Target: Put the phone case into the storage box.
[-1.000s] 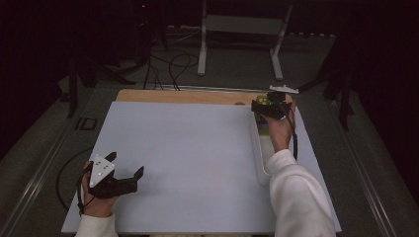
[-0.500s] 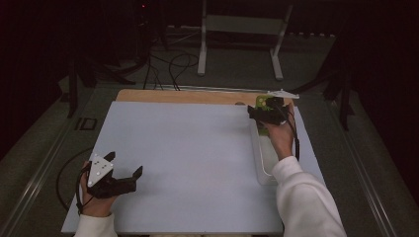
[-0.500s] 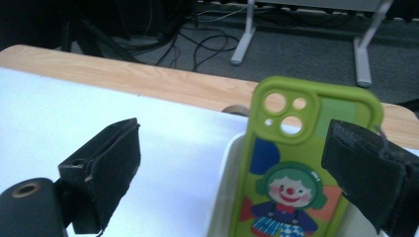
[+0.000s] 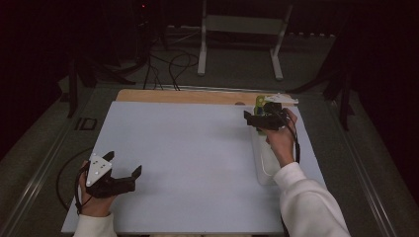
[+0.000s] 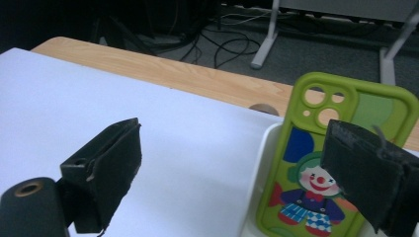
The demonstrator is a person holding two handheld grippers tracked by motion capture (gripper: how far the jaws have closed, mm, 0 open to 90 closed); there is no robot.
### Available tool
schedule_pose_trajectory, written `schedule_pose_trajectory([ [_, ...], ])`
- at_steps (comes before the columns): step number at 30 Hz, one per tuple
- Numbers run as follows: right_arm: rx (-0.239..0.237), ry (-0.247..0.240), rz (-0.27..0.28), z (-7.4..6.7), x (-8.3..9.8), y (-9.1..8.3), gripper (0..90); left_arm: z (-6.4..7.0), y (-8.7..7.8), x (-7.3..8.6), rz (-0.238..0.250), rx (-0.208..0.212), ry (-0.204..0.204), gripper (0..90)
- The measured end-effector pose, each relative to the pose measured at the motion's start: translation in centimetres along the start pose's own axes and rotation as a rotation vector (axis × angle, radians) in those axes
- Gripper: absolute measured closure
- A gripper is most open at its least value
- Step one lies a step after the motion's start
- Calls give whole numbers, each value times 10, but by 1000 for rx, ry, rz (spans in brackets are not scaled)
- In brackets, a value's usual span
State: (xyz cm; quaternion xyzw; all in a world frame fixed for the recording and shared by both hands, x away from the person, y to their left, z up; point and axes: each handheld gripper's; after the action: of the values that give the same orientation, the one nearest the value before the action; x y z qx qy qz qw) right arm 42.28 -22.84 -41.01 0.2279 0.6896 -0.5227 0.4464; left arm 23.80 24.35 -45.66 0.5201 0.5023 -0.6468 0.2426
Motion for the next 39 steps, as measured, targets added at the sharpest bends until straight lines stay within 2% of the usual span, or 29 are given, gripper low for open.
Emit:
schedule_pose_trajectory([
  [10,-49,-20,27,-12,5,-14,87,-3,-2,-1,5,-1,-5,6],
  [26,-187,-54,102,-35,22,-53,87,-4,-3,-2,-4,12,2,5],
  [33,-225,-70,129,-43,35,-67,87,-5,-3,-2,0,17,2,4],
  [39,-256,-81,163,-51,55,-83,87,-6,-4,-2,5,19,4,3],
])
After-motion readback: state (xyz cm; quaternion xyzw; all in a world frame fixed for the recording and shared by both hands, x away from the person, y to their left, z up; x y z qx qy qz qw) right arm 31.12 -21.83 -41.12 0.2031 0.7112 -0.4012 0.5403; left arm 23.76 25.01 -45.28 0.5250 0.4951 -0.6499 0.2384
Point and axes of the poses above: each handheld gripper's, and its own axes: y roughly forward along the jaws, x roughly out of its underside, z roughly to its right, and after that the axes turned 1 degree about y, right-handed
